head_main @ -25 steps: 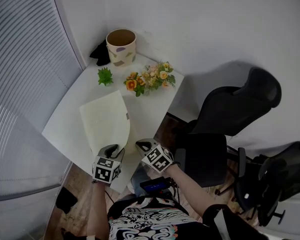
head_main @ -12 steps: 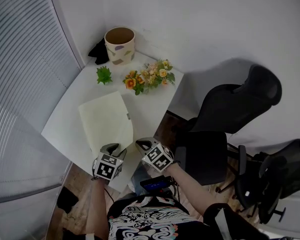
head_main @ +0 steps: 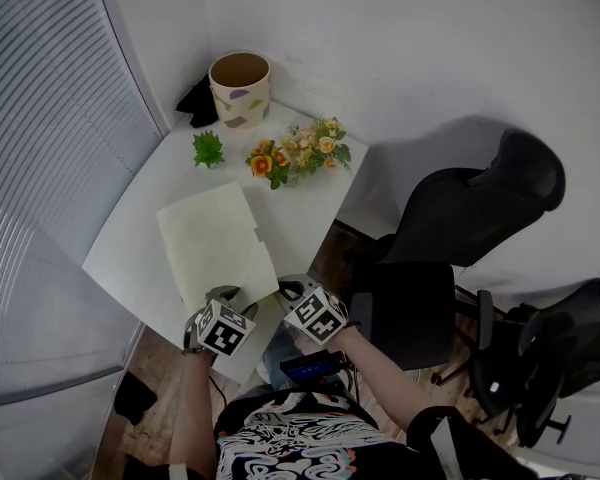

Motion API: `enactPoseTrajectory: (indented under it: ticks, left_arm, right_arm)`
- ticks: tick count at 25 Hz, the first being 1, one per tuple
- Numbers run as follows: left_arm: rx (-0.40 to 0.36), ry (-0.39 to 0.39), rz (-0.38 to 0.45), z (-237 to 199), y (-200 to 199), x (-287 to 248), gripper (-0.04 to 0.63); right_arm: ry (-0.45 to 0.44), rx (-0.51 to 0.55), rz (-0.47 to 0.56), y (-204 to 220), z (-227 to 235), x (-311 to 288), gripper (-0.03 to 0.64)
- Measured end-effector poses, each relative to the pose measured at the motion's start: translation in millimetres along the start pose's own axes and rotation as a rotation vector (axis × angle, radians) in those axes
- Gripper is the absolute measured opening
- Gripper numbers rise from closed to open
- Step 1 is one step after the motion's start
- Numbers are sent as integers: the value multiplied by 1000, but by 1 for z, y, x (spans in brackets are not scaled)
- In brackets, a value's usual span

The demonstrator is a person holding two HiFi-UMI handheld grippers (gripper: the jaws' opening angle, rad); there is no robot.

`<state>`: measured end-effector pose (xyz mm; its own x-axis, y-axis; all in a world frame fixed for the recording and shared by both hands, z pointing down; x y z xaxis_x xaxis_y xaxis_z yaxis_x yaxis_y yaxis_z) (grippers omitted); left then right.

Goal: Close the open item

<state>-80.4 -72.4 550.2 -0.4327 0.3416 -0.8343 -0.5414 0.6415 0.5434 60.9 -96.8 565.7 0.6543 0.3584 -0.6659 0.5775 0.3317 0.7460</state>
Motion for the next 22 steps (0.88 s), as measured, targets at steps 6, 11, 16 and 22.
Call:
enactPoseTrajectory:
  ticks: [6, 11, 16, 22]
  left_arm:
    - [-38, 42, -57, 0, -4, -2, 204]
    - [-38, 46, -75, -1, -4, -4, 209]
    - [-39, 51, -84, -1, -5, -5, 210]
    - [-38, 55, -93, -1, -6, -5, 212]
  right_arm:
    - [-3, -12, 7, 0, 1, 1, 2]
    - [-12, -32, 24, 3, 1, -1, 2]
    - [-14, -51, 39, 5, 2, -2, 0]
    - [-23, -50, 39, 4, 2, -1, 0]
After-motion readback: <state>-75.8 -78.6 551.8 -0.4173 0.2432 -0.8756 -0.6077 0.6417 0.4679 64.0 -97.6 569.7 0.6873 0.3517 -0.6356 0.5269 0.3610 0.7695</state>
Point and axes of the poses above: the fingertips, and each gripper's own axes: x backward along the fingers, z to its right, y out of its underside, the point moved 9 cm from there along x, backward along the fingers, and after that the axes turned 3 degrees about x, right-handed, at the moved point
